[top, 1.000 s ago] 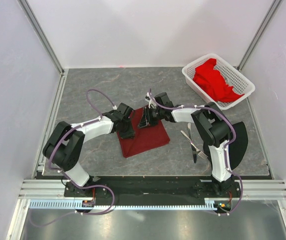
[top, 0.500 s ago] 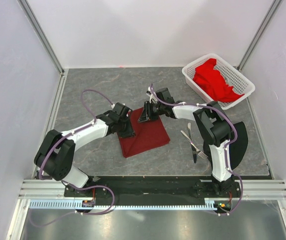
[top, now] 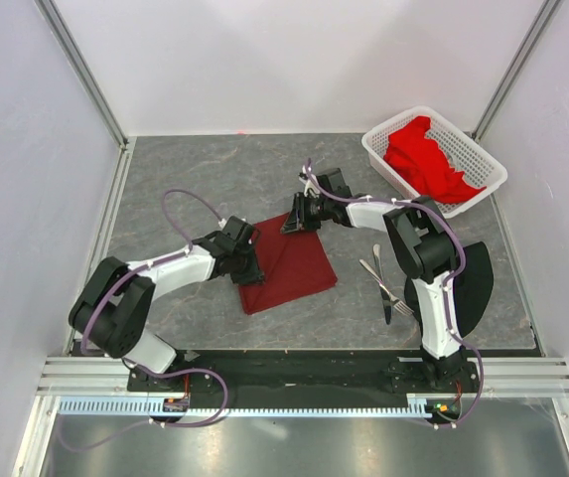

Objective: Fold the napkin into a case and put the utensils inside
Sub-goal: Smooth out the upper triangle-folded napkin at the center of the board, then move the upper triangle-folded napkin to the center of the board, then pick up the upper triangle-folded napkin from the center of the board, then turn over the upper triangle folded napkin at the center of the board.

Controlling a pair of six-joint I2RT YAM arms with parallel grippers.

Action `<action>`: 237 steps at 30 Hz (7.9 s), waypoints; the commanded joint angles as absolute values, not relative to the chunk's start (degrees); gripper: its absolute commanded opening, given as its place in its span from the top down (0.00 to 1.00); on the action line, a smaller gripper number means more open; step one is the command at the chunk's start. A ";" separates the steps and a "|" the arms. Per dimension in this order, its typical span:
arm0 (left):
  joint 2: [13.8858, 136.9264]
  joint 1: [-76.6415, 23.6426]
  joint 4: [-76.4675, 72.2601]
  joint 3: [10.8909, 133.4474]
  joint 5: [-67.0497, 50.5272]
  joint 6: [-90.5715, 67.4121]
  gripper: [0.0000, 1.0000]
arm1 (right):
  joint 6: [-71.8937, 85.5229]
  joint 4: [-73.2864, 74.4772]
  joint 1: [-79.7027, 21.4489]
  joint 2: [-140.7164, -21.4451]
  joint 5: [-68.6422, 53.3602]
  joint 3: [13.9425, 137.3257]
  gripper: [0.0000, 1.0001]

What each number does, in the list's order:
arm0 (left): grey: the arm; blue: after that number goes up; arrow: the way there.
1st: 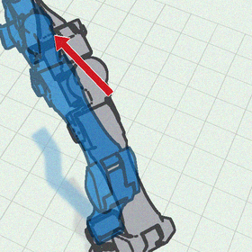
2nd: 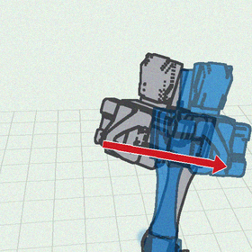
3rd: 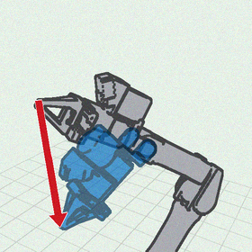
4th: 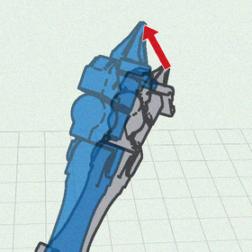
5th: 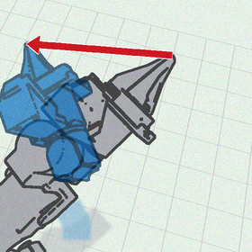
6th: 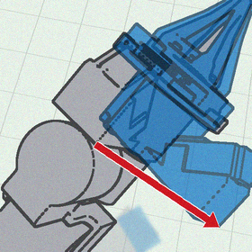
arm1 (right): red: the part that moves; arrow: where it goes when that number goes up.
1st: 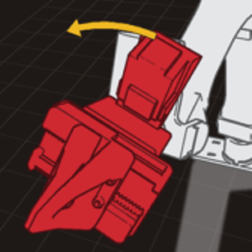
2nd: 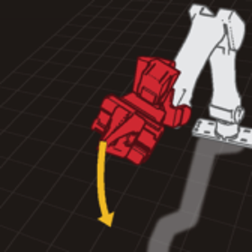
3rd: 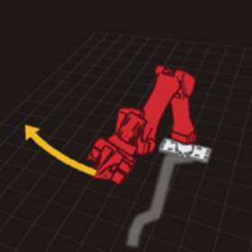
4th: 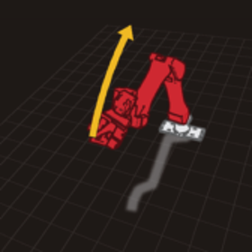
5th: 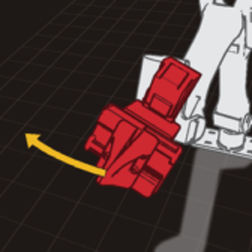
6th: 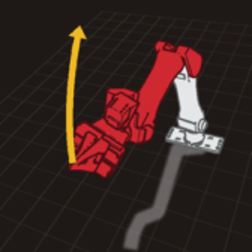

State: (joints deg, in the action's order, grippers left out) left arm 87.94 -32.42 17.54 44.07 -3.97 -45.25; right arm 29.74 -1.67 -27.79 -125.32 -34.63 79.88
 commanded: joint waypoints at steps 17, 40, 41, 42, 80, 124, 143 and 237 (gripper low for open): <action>62.94 -19.69 24.79 48.43 -6.41 -41.31 0.68 | 24.16 17.58 -37.96 -106.01 -16.37 77.45 0.56; 51.50 -18.46 15.12 33.31 -18.27 -48.34 0.61 | 27.07 10.99 -36.59 -98.18 1.94 51.24 0.69; 52.46 -17.59 14.33 33.75 -19.33 -48.08 0.61 | 26.55 11.42 -35.69 -97.65 1.85 51.76 0.69; 55.17 -17.32 13.98 34.19 -20.03 -47.99 0.61 | 25.67 11.43 -34.99 -97.56 1.85 52.20 0.69; 86.24 -20.83 -6.67 39.91 -18.96 -50.53 0.83 | 17.67 6.58 -41.56 -103.62 -7.46 57.04 0.36; 52.38 -8.88 8.17 27.24 -25.04 -49.05 0.55 | 10.28 23.11 -67.76 -101.95 11.24 69.08 0.55; 53.35 -7.21 12.48 28.74 -22.06 -47.55 0.54 | 9.75 19.34 -68.55 -108.19 11.86 66.27 0.56; 65.46 4.41 32.56 66.11 -6.87 -39.11 0.98 | 37.68 -19.40 -69.11 -102.92 -33.39 70.08 1.00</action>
State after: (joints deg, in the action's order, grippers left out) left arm 55.37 8.82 51.86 72.27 -7.46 -38.87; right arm 27.14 -10.22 -72.64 -103.39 -17.32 81.91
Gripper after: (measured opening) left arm 0.039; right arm 0.018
